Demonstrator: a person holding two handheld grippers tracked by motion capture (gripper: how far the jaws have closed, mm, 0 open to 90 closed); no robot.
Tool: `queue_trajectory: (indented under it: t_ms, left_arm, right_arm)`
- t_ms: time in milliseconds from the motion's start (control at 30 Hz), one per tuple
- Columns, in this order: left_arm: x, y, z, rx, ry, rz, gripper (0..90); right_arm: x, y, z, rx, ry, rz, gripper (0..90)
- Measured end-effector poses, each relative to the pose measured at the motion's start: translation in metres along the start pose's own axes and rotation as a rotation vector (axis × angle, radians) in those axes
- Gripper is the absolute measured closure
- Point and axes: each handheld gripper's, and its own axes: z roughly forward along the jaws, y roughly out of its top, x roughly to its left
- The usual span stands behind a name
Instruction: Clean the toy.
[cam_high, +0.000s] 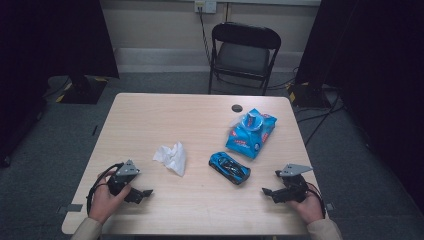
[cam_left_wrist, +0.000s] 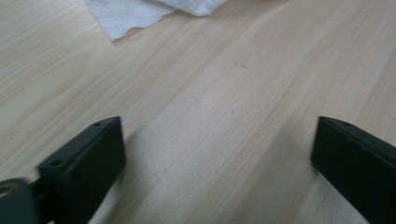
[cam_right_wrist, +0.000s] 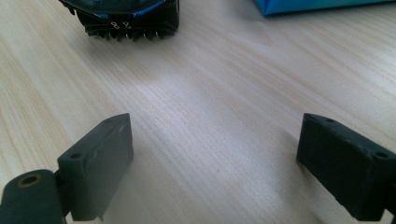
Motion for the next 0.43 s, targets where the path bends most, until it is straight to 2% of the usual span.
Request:
queue_trajectory:
  t_ms: [33, 433]
  left_arm:
    - [0.0002, -0.0020, 0.0027, -0.037, -0.005, 0.015, 0.0]
    - [-0.0005, -0.0016, 0.0028, -0.034, 0.001, 0.009, 0.0]
  right_arm:
    - [0.0000, 0.0000, 0.0000, 0.000, 0.000, 0.000, 9.7]
    - [-0.0001, 0.0000, 0.0001, 0.001, -0.001, 0.003, 9.4]
